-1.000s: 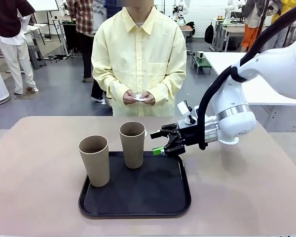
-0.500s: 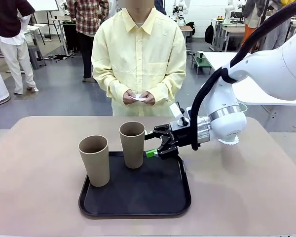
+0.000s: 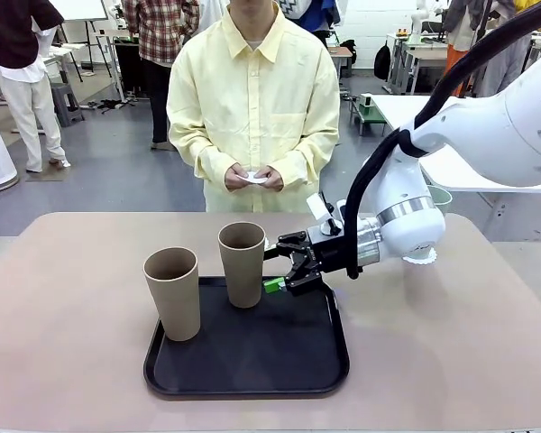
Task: Place coasters on the table and set cups on them.
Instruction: Take one Reusable plastic cup from the Flat Tray and place it on a coaster set by the human.
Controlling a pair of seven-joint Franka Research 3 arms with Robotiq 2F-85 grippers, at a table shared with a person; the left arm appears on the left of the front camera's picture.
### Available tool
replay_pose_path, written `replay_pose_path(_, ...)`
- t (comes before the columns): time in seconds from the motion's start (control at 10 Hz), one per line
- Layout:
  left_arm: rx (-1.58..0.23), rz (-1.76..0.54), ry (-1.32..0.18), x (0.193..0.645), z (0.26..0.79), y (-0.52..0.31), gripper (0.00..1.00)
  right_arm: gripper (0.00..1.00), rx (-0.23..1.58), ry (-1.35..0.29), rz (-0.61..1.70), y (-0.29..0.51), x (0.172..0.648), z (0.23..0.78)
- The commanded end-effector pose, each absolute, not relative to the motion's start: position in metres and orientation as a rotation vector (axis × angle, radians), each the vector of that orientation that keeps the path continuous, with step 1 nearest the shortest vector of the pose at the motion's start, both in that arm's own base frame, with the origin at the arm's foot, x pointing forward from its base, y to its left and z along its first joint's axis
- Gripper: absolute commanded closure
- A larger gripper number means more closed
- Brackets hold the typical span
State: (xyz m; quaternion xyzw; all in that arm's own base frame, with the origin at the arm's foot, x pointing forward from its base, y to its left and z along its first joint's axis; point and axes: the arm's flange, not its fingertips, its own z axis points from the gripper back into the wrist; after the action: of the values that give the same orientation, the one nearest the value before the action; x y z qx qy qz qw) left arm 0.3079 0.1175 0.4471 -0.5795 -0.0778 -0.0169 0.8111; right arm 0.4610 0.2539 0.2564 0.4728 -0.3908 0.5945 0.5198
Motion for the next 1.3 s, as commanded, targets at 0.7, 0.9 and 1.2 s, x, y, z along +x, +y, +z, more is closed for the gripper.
replay_pose_path(0.7, -1.250, -0.037, -0.176, 0.308, 0.448, 0.118, 0.00, 0.00, 1.114, -0.943, 1.433, 0.286, 0.473, 0.229)
replay_pose_path(0.9, -1.250, -0.037, -0.176, 0.308, 0.448, 0.118, 0.00, 0.00, 1.116, -0.943, 1.441, 0.293, 0.474, 0.227)
replay_pose_path(1.2, -1.250, -0.037, -0.176, 0.308, 0.448, 0.118, 0.00, 0.00, 1.122, -0.946, 1.447, 0.301, 0.476, 0.223)
